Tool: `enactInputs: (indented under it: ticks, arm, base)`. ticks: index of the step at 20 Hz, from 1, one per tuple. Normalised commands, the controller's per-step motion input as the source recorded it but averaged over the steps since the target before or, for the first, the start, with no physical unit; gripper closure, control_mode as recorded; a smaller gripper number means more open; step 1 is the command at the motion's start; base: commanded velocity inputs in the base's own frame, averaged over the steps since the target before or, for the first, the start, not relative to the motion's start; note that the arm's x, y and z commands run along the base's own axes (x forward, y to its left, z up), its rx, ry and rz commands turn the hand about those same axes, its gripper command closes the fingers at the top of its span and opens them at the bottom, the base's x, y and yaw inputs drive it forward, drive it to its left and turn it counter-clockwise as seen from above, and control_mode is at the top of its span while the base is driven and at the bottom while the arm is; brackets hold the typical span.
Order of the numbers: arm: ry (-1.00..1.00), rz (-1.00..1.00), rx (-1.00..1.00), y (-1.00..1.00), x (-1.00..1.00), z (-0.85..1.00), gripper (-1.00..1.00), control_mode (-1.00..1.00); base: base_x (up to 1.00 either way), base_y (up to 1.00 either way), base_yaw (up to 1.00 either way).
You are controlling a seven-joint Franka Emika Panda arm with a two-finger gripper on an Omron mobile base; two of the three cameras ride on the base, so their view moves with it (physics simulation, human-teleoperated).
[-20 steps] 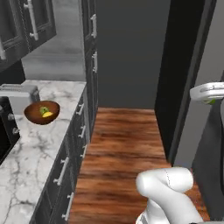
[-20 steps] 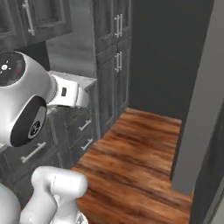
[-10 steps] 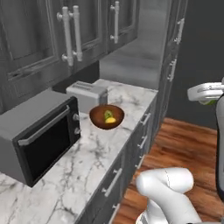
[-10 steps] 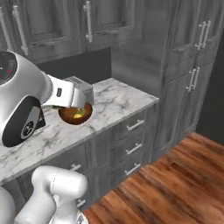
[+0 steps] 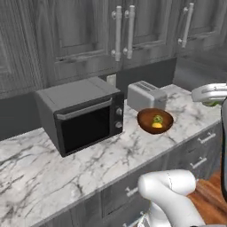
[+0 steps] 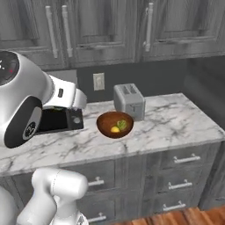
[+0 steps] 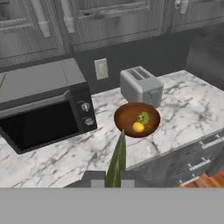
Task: Take the lemon wedge, broccoli, and lemon from the freezer and place them in the bowl on the counter.
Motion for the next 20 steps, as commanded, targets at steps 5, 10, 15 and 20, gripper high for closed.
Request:
enactInputs:
  ticks: [5,10,15,20]
  arm:
    - [0.0,0.0,0.0,0.0,0.0,0.0,1.0,1.0]
    - [0.0,0.0,0.0,0.0,0.0,0.0,1.0,1.0]
    - [0.0,0.0,0.0,0.0,0.0,0.0,1.0,1.0]
    - [0.0,0.0,0.0,0.0,0.0,0.0,1.0,1.0]
  base:
    - [0.29,-0.62,0.62]
    - [0.14,-0.98,0.39]
    - [0.24,-0.47,0.27]
    - [0.54,0.0,0.16]
